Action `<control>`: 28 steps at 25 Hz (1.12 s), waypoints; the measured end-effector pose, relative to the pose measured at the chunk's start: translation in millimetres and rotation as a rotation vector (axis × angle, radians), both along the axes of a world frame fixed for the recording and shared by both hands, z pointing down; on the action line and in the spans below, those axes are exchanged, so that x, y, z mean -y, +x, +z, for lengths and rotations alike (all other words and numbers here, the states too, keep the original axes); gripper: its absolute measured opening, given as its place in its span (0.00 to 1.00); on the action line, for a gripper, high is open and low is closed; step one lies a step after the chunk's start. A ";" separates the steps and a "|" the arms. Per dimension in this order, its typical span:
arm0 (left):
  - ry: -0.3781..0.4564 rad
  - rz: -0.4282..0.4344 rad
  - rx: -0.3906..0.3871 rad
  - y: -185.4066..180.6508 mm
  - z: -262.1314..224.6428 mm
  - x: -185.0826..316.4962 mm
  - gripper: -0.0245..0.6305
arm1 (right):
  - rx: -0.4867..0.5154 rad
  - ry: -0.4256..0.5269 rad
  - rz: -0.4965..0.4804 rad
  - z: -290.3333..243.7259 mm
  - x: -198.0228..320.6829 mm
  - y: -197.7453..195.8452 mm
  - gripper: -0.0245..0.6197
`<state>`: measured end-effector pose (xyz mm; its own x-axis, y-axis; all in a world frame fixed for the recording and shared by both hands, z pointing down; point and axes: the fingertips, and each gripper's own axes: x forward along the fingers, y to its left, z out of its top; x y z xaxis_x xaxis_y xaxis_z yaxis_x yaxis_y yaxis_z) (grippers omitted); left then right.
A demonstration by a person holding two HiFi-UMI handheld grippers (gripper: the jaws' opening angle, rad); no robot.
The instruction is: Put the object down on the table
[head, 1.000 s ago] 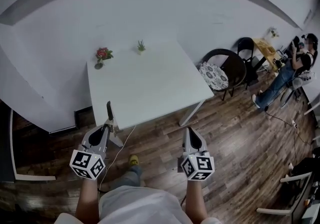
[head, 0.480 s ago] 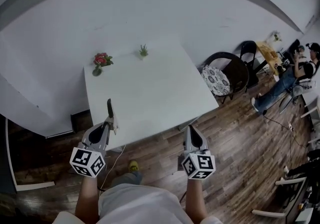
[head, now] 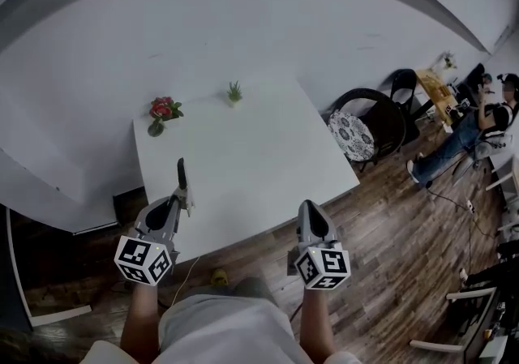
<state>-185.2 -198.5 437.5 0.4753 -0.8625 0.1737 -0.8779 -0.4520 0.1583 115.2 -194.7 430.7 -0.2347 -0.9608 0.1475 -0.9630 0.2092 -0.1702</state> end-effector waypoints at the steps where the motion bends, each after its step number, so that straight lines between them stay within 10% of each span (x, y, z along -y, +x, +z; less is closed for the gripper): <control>1: -0.001 0.002 0.000 0.2 0.0 3.3 0.05 | 0.004 0.001 0.004 -0.6 2.4 1.2 0.04; 28: -0.067 -0.011 0.060 39.4 31.2 96.1 0.05 | 0.023 0.005 -0.028 12.2 104.0 34.2 0.04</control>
<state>-145.8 -294.6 468.6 0.4529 -0.8531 0.2592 -0.8915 -0.4324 0.1348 149.4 -298.7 442.9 -0.2647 -0.9546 0.1369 -0.9526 0.2367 -0.1911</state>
